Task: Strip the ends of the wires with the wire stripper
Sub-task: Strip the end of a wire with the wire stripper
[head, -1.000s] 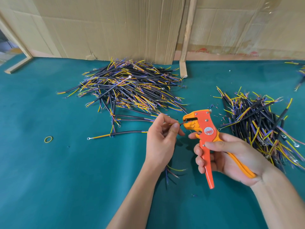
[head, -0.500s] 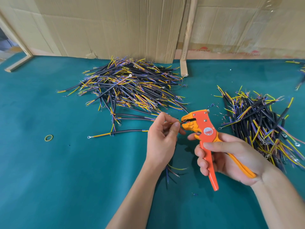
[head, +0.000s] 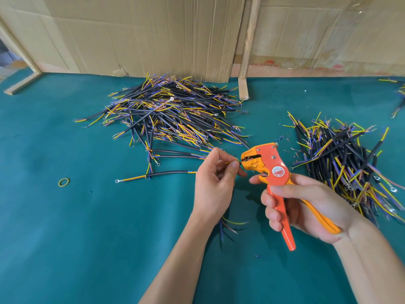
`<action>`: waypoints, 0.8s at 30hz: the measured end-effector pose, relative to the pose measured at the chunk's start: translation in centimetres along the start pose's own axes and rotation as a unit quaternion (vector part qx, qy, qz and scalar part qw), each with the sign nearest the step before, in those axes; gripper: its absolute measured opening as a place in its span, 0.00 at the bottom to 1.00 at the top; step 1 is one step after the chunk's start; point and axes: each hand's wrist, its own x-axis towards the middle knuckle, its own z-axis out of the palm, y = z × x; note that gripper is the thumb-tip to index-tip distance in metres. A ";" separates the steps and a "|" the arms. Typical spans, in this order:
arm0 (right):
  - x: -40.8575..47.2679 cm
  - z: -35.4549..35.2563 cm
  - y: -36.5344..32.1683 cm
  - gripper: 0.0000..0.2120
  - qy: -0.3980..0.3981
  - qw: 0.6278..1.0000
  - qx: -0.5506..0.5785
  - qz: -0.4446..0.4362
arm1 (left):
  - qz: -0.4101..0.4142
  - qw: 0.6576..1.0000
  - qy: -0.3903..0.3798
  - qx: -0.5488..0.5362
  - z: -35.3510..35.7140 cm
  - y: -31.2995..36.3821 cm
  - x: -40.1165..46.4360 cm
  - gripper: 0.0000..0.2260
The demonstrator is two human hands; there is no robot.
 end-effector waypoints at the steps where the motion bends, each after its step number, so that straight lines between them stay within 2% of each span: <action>1: 0.0 0.0 0.0 0.28 0.000 1.000 0.000 0.000 | 0.000 1.000 0.000 -0.001 0.0 0.0 0.0 0.08; 9: 0.0 0.2 0.1 0.28 0.014 1.000 -0.002 -0.002 | -0.004 1.000 0.001 -0.004 -0.1 0.2 0.0 0.07; 13: 0.3 0.5 0.3 0.19 0.022 1.000 0.007 -0.005 | -0.004 1.000 0.002 0.001 0.0 0.4 -0.1 0.07; 18: 1.0 1.3 0.9 0.19 0.035 0.999 0.027 -0.022 | -0.008 1.000 0.018 0.003 0.0 0.3 0.0 0.06; 20: 1.0 1.5 0.9 0.19 0.043 0.998 0.038 -0.032 | -0.009 0.999 0.023 0.025 0.1 0.2 0.0 0.05; 24: 0.9 1.5 0.7 0.20 0.071 0.996 0.037 -0.048 | 0.013 0.995 0.035 0.092 0.5 -0.1 -0.1 0.09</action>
